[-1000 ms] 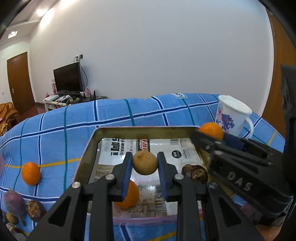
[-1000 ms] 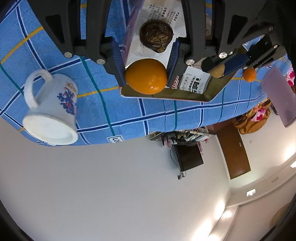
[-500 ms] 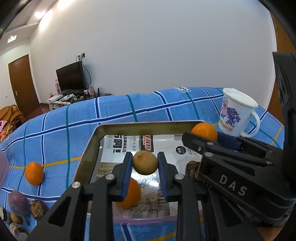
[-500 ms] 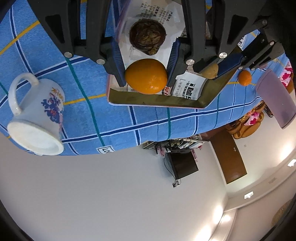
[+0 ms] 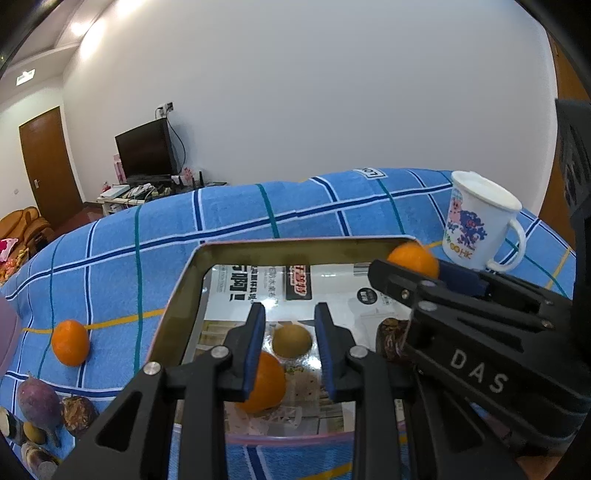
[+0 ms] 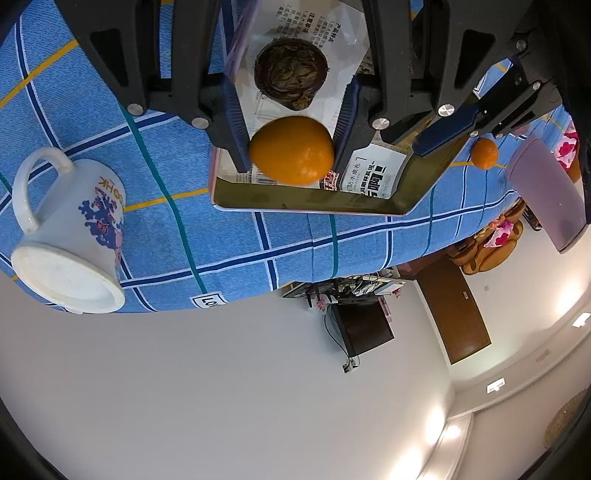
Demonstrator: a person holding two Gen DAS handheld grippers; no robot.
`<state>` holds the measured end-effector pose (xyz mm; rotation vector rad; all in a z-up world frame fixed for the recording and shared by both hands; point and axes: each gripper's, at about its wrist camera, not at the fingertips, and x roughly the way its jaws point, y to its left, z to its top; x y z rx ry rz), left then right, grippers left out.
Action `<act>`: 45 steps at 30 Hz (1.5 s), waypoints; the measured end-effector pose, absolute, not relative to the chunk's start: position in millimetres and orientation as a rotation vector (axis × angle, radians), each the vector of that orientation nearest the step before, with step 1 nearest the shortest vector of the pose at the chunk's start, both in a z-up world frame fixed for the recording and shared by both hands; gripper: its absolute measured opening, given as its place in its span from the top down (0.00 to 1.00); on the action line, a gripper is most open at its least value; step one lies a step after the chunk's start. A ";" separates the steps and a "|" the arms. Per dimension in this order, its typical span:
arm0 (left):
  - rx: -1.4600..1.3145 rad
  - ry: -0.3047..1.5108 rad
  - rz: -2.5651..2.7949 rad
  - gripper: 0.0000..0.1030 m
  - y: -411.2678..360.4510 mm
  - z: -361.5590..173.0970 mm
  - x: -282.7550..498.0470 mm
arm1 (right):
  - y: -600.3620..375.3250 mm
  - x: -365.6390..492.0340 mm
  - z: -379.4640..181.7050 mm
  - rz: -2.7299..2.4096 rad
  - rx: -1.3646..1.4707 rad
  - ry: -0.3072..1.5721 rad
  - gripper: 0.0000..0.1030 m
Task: Organize fruits
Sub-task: 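Carry both fruits over the pink tin and open both tools to release them, then withdraw both tools from the tin toward the remaining fruits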
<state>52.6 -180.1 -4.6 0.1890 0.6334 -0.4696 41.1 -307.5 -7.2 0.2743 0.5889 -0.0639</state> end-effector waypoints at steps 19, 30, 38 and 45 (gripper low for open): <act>0.115 0.469 -0.282 0.00 -146.6 10.4 29.9 | -308.6 -16.3 26.8 -0.233 0.243 0.253 0.30; 0.115 0.477 -0.256 0.00 -138.8 9.5 28.2 | -289.1 -25.2 28.8 -0.279 0.114 0.203 0.19; 0.115 0.468 -0.239 0.00 -132.6 9.8 26.2 | -290.0 -27.4 26.6 -0.280 0.137 0.224 0.19; 0.126 0.434 -0.217 0.00 -125.7 11.6 16.1 | -279.2 -28.0 25.0 -0.259 0.112 0.246 0.19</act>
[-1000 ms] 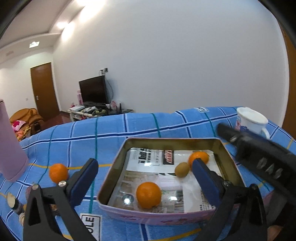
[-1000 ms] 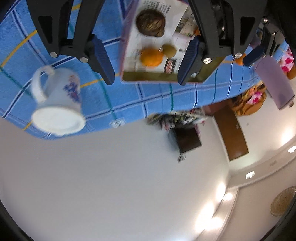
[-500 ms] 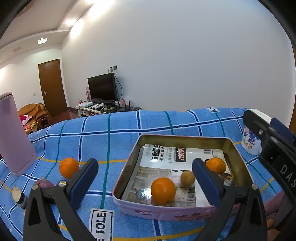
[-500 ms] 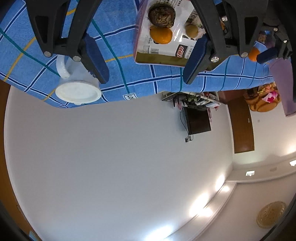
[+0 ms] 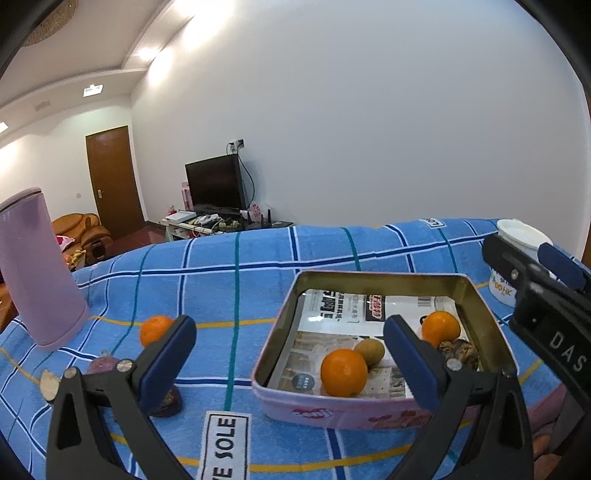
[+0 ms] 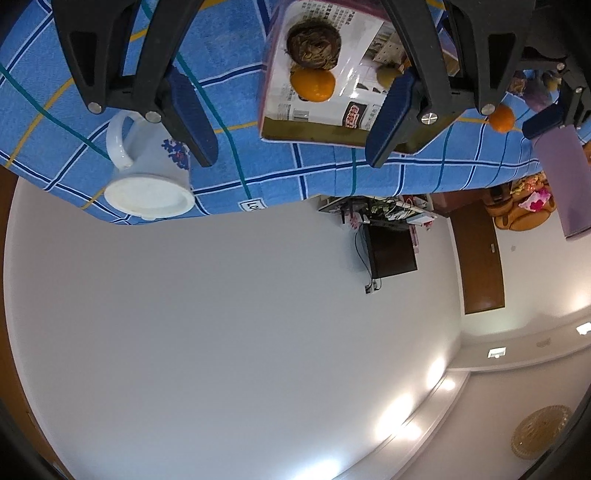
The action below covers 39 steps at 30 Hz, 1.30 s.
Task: Organize fruits
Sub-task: 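Withdraw both tools from the tin toward the remaining fruits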
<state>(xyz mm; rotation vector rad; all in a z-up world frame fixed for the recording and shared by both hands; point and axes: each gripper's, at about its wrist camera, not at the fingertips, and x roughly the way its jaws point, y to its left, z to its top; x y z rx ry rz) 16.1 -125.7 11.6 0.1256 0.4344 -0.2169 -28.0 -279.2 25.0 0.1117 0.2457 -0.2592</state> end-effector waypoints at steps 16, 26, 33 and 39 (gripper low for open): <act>0.096 0.432 -0.173 0.00 -97.1 11.9 4.3 | -254.5 -34.0 21.9 -0.213 0.103 0.267 0.19; 0.105 0.442 -0.155 0.00 -77.5 10.6 -2.6 | -244.9 -38.6 18.6 -0.182 0.150 0.294 0.19; 0.118 0.445 -0.142 0.00 -58.8 10.1 -8.2 | -232.9 -37.9 14.7 -0.143 0.198 0.339 0.19; 0.109 0.461 -0.125 0.00 -41.7 8.9 -7.3 | -213.7 -37.1 12.5 -0.116 0.184 0.359 0.19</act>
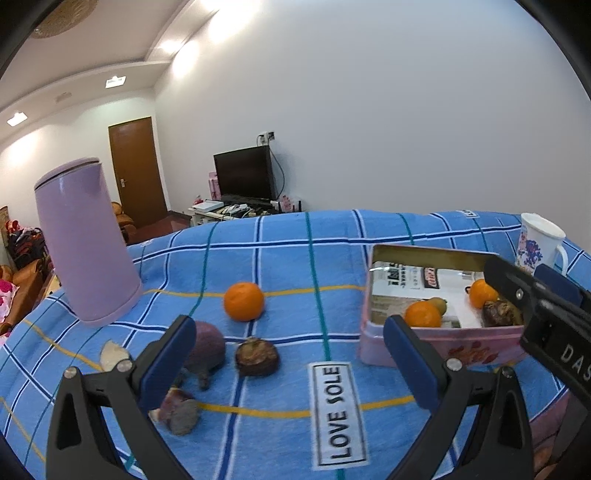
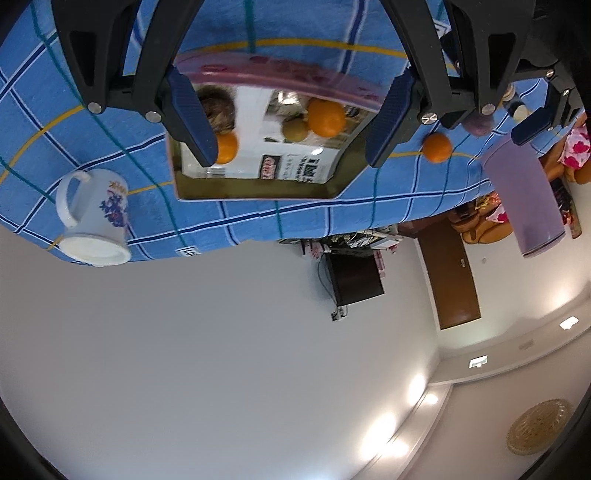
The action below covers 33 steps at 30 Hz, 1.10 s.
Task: Organize fruits
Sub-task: 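Withdraw both tools from the tin toward the remaining fruits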
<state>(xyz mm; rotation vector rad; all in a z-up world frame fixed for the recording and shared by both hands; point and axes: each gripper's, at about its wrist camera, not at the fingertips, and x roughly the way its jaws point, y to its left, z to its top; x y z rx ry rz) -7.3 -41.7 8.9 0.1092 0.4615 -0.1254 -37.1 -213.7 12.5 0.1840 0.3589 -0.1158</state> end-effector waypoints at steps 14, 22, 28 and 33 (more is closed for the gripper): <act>0.097 0.481 -0.069 0.00 4.5 6.7 -6.6 | -159.8 -27.1 6.6 -0.031 0.181 0.406 0.19; 0.079 0.494 -0.040 0.00 35.4 5.0 -1.5 | -125.9 -18.9 3.7 0.022 0.173 0.422 0.19; 0.073 0.503 -0.021 0.00 53.1 3.2 3.0 | -104.5 -13.4 2.8 0.056 0.166 0.431 0.19; 0.067 0.513 -0.005 0.00 67.3 1.6 8.3 | -88.0 -8.0 0.5 0.082 0.172 0.442 0.19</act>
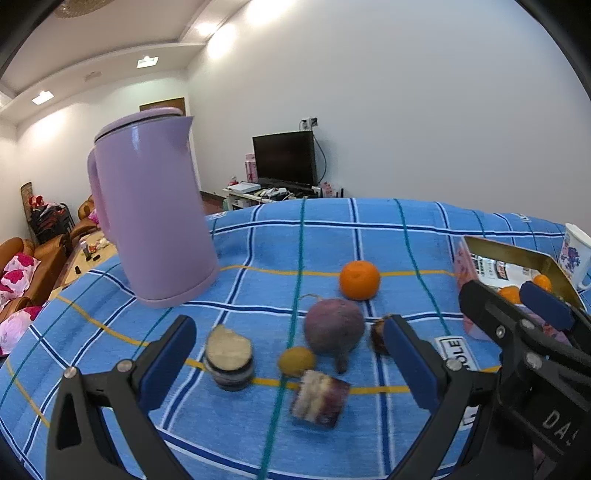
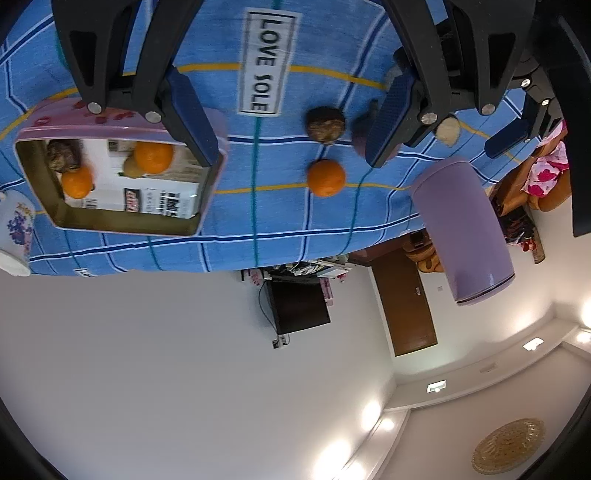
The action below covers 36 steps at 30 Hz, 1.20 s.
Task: Organize fruits
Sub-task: 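Withdraw both tools from the tin toward the remaining fruits, then grasp the white-topped cylindrical piece with the left tool while the right tool grasps the purple cylindrical piece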
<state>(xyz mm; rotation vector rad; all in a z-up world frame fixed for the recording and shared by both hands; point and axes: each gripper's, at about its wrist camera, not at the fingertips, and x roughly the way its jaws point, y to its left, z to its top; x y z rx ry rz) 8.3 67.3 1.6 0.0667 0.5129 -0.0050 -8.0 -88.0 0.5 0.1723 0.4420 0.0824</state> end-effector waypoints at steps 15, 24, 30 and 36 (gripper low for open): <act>0.066 0.560 0.053 0.00 128.0 -5.8 33.0 | -70.5 2.6 -6.2 0.127 0.198 0.516 0.19; -0.101 0.617 0.161 0.00 197.6 -14.6 52.5 | -35.2 13.4 -20.8 0.300 0.124 0.680 0.19; -0.098 0.620 0.115 0.00 193.8 -16.2 53.2 | 7.0 31.4 -33.9 0.376 0.036 0.792 0.25; -0.029 0.606 -0.014 0.00 170.0 -12.2 47.9 | 26.9 47.4 -44.2 0.386 -0.008 0.880 0.43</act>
